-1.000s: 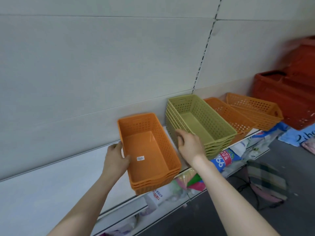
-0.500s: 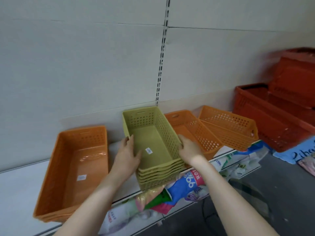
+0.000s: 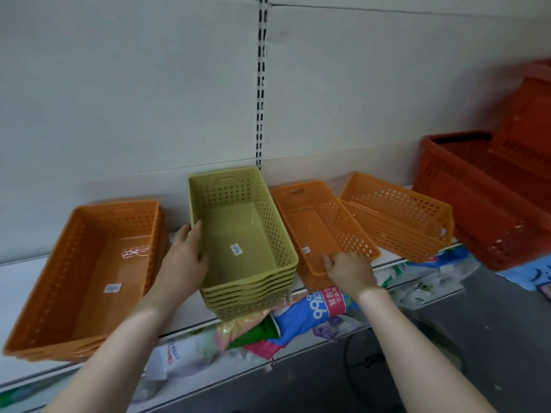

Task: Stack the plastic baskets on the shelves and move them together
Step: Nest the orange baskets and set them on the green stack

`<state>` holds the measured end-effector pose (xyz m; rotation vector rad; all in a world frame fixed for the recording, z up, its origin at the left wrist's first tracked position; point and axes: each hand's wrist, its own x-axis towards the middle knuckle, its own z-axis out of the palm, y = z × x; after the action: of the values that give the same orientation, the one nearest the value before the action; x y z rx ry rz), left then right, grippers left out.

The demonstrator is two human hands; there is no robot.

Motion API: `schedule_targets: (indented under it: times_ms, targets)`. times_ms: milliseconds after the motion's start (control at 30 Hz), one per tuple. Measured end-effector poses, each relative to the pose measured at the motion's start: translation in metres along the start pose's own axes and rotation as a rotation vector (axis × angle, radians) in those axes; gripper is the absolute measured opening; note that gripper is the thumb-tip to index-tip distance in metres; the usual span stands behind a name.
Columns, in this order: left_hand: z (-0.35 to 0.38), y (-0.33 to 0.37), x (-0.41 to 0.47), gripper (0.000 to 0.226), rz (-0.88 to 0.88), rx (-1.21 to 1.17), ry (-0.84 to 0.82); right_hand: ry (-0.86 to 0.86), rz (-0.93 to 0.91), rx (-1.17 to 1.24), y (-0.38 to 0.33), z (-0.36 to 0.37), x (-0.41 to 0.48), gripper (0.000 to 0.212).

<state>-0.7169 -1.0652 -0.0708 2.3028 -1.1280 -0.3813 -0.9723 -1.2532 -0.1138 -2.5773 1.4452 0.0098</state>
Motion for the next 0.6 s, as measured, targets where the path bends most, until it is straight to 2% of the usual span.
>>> schedule_targets:
  times_ms: [67,167,267,333,400,467,533,600]
  targets:
    - [-0.001,0.007,0.000,0.065,-0.005,0.034,0.027,-0.022,-0.014,-0.017,0.010,-0.001,-0.003,0.056]
    - [-0.001,0.022,-0.002,0.061,0.012,0.096,0.142,-0.021,-0.050,0.100,0.034,-0.010,0.003,0.050]
    - [0.011,0.061,-0.004,0.063,0.028,0.170,0.265,0.292,-0.044,0.228,0.083,-0.032,0.030,0.025]
    - [0.029,0.103,-0.009,0.059,0.046,0.144,0.318,0.387,0.014,0.242,0.130,-0.050,0.053,0.023]
    - [0.054,0.150,-0.020,0.052,0.167,0.081,0.371,0.253,0.074,0.175,0.181,-0.062,0.076,0.030]
    - [0.089,0.188,-0.029,0.048,0.268,0.039,0.321,-0.019,0.105,0.096,0.219,-0.066,0.087,0.041]
    - [0.132,0.211,-0.032,0.046,0.328,0.063,0.172,-0.204,0.086,0.031,0.235,-0.062,0.083,0.056]
    - [0.177,0.221,-0.032,0.045,0.341,0.165,-0.020,-0.233,0.002,0.011,0.234,-0.053,0.075,0.060]
